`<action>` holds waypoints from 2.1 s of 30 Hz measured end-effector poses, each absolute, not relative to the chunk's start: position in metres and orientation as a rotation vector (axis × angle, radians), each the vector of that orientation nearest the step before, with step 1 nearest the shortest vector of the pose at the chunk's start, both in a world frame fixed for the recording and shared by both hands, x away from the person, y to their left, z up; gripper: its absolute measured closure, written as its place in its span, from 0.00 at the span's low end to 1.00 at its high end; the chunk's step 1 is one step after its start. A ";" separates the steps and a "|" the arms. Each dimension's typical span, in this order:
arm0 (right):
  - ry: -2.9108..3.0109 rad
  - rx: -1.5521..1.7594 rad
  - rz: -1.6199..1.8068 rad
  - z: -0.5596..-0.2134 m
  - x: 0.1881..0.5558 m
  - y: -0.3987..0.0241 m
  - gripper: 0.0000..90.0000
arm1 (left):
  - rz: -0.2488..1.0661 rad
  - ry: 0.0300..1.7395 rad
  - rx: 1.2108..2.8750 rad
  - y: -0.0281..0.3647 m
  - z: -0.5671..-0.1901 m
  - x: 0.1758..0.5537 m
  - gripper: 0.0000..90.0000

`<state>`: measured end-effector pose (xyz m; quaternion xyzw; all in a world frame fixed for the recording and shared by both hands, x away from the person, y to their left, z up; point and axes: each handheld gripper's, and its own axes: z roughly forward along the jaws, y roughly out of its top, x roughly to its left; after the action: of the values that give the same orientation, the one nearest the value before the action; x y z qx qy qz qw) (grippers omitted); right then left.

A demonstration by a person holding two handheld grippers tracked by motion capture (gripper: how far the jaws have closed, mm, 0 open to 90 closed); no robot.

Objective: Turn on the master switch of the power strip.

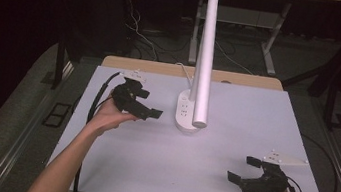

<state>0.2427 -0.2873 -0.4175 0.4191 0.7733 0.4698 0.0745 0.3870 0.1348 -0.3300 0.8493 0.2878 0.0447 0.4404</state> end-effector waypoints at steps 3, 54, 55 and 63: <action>2.322 1.259 1.409 -0.418 0.243 -0.287 0.01 | 0.112 0.718 2.111 0.133 -0.329 0.392 0.03; 2.325 1.253 1.407 -0.417 0.242 -0.289 0.01 | 0.077 0.870 2.100 0.083 -0.350 0.489 0.10; 2.325 1.254 1.407 -0.417 0.242 -0.289 0.01 | 0.075 0.875 2.097 0.083 -0.351 0.490 0.10; 2.328 1.252 1.406 -0.418 0.242 -0.289 0.01 | 0.060 0.909 2.058 0.080 -0.364 0.501 0.14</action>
<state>0.2422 -0.2886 -0.4176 0.4171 0.7754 0.4684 0.0738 0.5006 0.0799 -0.3637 0.8252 0.3643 0.0240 0.4309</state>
